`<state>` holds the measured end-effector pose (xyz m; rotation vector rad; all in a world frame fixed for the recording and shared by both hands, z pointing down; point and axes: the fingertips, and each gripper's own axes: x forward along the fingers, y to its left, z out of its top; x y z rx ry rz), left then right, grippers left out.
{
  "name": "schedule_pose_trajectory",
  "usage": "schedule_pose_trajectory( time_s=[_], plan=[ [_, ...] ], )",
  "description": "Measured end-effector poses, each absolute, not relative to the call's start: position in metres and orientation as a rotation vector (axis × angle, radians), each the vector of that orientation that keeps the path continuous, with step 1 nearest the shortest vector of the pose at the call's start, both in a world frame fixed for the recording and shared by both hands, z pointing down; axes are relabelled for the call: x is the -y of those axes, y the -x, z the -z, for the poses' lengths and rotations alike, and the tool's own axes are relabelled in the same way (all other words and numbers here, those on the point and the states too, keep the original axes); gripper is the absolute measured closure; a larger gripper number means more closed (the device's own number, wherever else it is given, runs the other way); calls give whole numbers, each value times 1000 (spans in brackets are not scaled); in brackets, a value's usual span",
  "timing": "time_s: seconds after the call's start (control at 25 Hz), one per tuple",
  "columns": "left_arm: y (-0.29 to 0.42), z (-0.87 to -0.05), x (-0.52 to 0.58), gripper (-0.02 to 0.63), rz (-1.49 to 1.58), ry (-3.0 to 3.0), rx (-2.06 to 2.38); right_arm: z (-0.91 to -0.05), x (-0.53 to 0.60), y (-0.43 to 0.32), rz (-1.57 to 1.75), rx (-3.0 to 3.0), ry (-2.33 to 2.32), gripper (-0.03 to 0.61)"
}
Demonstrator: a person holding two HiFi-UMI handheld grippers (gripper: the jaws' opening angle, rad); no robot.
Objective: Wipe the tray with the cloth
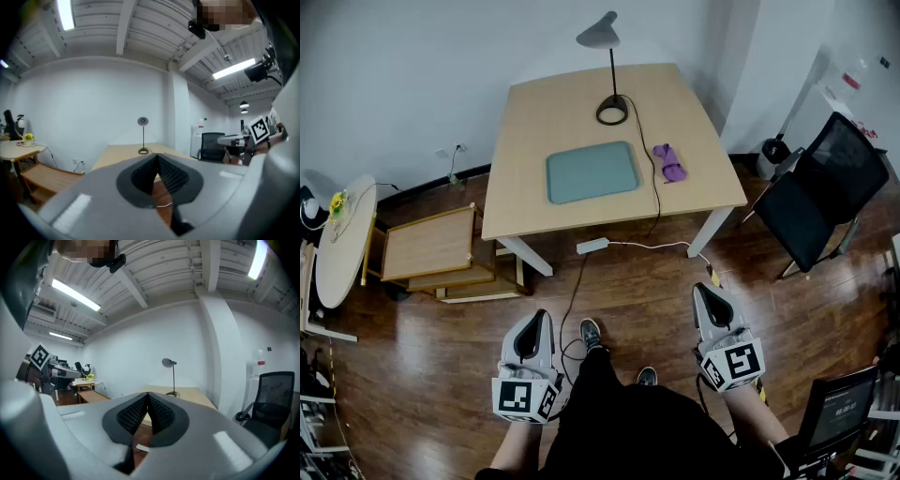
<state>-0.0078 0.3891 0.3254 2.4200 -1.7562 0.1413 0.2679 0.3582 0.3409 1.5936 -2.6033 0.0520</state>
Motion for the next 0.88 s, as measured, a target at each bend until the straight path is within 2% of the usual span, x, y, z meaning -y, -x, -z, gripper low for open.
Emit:
schedule_pose_trajectory(
  time_s=[0.24,0.44,0.6,0.88],
  plan=[
    [63,-342,-282,586,-123,-2431,1742,-368,-269,-250,-55,2481,-1655,575],
    [112,-391,-170,494,-176,-2403,1555,-397,-174,-255,-184,2286,-1737,571],
    [147,-434,-92,486,-270,-2317,1437,-424,-104,-259,-292,2141,-1741,489],
    [156,-531,-53,468,-448,-2121,1340,-511,-15,-301,-527,1956,-1707,446]
  ],
)
